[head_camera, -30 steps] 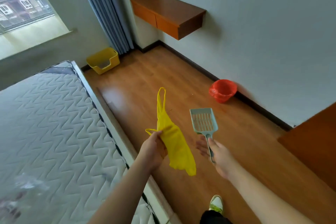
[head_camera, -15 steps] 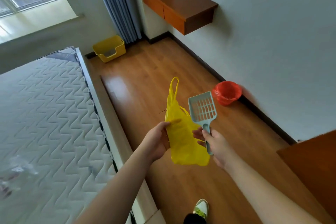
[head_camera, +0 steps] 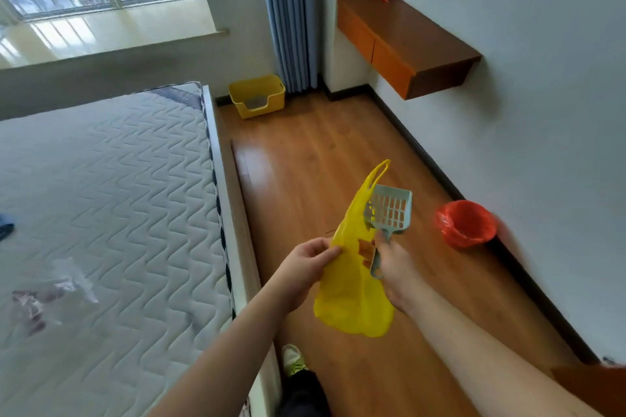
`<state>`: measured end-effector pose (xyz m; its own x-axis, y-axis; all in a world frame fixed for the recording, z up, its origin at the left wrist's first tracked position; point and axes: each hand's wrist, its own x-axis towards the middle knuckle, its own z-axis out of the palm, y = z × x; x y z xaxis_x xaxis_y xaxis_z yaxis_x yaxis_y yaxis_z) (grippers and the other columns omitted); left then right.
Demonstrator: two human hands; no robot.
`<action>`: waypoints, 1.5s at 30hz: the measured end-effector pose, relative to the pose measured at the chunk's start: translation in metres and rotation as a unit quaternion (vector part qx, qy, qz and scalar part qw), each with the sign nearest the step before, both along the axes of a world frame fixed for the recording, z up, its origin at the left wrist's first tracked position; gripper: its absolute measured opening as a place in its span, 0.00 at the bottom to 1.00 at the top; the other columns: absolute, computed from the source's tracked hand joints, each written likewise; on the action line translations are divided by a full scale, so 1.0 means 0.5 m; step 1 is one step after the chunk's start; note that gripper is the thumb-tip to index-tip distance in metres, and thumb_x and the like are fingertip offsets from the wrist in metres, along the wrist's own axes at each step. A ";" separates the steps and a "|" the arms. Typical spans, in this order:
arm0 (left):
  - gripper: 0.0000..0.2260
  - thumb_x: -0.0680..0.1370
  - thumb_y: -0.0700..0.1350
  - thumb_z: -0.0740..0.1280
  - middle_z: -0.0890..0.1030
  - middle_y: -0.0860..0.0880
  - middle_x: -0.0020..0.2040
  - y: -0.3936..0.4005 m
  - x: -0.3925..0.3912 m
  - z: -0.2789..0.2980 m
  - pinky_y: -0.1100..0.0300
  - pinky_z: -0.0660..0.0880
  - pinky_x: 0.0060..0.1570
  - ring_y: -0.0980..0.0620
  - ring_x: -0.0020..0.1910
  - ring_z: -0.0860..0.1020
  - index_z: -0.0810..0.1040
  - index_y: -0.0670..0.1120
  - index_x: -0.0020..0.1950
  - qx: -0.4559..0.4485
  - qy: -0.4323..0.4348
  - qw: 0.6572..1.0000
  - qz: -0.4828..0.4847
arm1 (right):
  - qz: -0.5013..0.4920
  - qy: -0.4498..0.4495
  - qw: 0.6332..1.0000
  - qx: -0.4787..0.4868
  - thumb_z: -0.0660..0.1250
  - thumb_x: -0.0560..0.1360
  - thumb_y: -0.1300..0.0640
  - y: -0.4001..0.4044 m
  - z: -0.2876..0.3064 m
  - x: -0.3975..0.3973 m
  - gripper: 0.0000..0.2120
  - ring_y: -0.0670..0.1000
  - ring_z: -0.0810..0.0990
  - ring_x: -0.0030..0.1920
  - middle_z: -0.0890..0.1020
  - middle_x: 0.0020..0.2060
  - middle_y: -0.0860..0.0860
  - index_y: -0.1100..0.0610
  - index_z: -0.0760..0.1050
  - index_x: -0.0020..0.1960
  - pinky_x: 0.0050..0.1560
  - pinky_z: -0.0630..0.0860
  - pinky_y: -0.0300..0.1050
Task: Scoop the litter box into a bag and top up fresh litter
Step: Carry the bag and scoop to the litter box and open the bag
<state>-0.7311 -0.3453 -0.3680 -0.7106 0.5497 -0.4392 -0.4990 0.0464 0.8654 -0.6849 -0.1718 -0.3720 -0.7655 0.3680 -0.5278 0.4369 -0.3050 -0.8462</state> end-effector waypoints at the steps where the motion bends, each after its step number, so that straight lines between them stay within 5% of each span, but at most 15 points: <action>1: 0.16 0.66 0.59 0.76 0.84 0.50 0.55 -0.011 -0.022 0.002 0.56 0.77 0.52 0.50 0.53 0.81 0.84 0.51 0.46 0.003 0.029 1.000 -0.003 | 0.009 0.003 1.000 -0.002 0.55 0.81 0.44 -0.010 0.008 -0.032 0.21 0.58 0.78 0.59 0.81 0.57 0.56 0.56 0.72 0.65 0.65 0.71 0.61; 6: 0.08 0.73 0.50 0.74 0.79 0.60 0.63 -0.070 -0.151 0.010 0.58 0.77 0.59 0.58 0.59 0.79 0.79 0.47 0.43 -0.050 0.221 0.972 -0.059 | 0.050 0.041 0.995 -0.082 0.62 0.73 0.37 -0.065 0.048 -0.197 0.28 0.60 0.82 0.54 0.83 0.53 0.59 0.56 0.75 0.62 0.58 0.76 0.60; 12: 0.07 0.75 0.51 0.72 0.75 0.60 0.66 -0.124 -0.290 0.015 0.60 0.73 0.63 0.63 0.63 0.75 0.81 0.52 0.51 -0.101 0.337 0.931 -0.100 | 0.037 0.082 0.996 -0.025 0.71 0.73 0.54 -0.145 0.055 -0.346 0.17 0.57 0.84 0.47 0.85 0.49 0.57 0.60 0.78 0.59 0.46 0.81 0.50; 16: 0.11 0.77 0.55 0.65 0.81 0.57 0.59 -0.153 -0.370 0.026 0.57 0.75 0.61 0.57 0.59 0.79 0.82 0.53 0.53 -0.070 0.264 0.962 -0.008 | 0.028 0.067 0.997 0.004 0.69 0.75 0.61 -0.150 0.049 -0.424 0.13 0.60 0.83 0.48 0.84 0.49 0.60 0.63 0.78 0.59 0.51 0.79 0.56; 19: 0.13 0.81 0.52 0.60 0.82 0.44 0.58 -0.166 -0.446 0.013 0.48 0.77 0.60 0.44 0.58 0.80 0.81 0.46 0.56 -0.015 0.083 0.990 0.112 | 0.064 0.061 0.996 0.015 0.69 0.75 0.60 -0.140 0.045 -0.476 0.14 0.59 0.83 0.51 0.83 0.51 0.59 0.61 0.77 0.60 0.55 0.78 0.57; 21: 0.18 0.83 0.53 0.56 0.81 0.40 0.60 -0.167 -0.499 0.002 0.48 0.77 0.56 0.42 0.58 0.80 0.78 0.42 0.59 0.060 -0.078 0.982 0.161 | 0.088 0.061 0.994 0.014 0.69 0.75 0.61 -0.132 0.038 -0.508 0.14 0.58 0.83 0.51 0.83 0.52 0.59 0.62 0.77 0.60 0.55 0.79 0.56; 24: 0.23 0.83 0.56 0.52 0.82 0.39 0.58 -0.158 -0.571 -0.014 0.48 0.80 0.51 0.41 0.55 0.82 0.76 0.40 0.63 0.095 -0.168 0.963 0.190 | 0.138 0.073 0.988 0.009 0.68 0.75 0.62 -0.118 0.027 -0.558 0.10 0.54 0.84 0.47 0.85 0.48 0.56 0.60 0.78 0.56 0.45 0.81 0.46; 27: 0.22 0.83 0.56 0.55 0.84 0.40 0.53 -0.129 -0.647 -0.031 0.48 0.81 0.44 0.42 0.51 0.83 0.77 0.40 0.62 0.028 -0.170 0.966 0.194 | 0.181 0.076 0.981 -0.002 0.68 0.75 0.62 -0.094 0.012 -0.622 0.06 0.49 0.85 0.43 0.85 0.45 0.52 0.55 0.79 0.51 0.39 0.81 0.40; 31: 0.23 0.79 0.59 0.64 0.85 0.41 0.47 -0.073 -0.768 -0.032 0.48 0.81 0.40 0.44 0.45 0.85 0.79 0.40 0.58 -0.019 -0.150 0.969 0.195 | 0.238 0.093 0.966 -0.039 0.69 0.74 0.63 -0.049 -0.001 -0.722 0.11 0.51 0.85 0.46 0.86 0.47 0.52 0.56 0.77 0.56 0.40 0.80 0.41; 36: 0.23 0.74 0.59 0.71 0.84 0.42 0.53 0.004 -0.880 -0.021 0.46 0.81 0.48 0.42 0.52 0.83 0.80 0.42 0.59 -0.100 -0.115 0.980 0.126 | 0.290 0.103 0.951 -0.034 0.70 0.73 0.67 0.012 -0.013 -0.833 0.19 0.57 0.82 0.53 0.83 0.53 0.59 0.61 0.74 0.62 0.50 0.81 0.49; 39: 0.14 0.77 0.50 0.71 0.84 0.42 0.54 0.042 -0.926 -0.015 0.42 0.80 0.53 0.42 0.53 0.83 0.80 0.43 0.58 -0.124 -0.076 0.978 0.148 | 0.323 0.105 0.940 -0.026 0.72 0.71 0.66 0.050 -0.017 -0.895 0.21 0.52 0.83 0.52 0.84 0.52 0.56 0.59 0.74 0.62 0.47 0.79 0.43; 45: 0.08 0.79 0.43 0.67 0.84 0.41 0.51 0.076 -1.010 -0.001 0.48 0.82 0.50 0.44 0.50 0.84 0.80 0.41 0.55 -0.145 -0.049 0.972 0.181 | 0.318 0.111 0.940 -0.060 0.82 0.55 0.43 0.091 -0.018 -0.978 0.41 0.57 0.82 0.54 0.83 0.53 0.58 0.58 0.74 0.62 0.52 0.80 0.54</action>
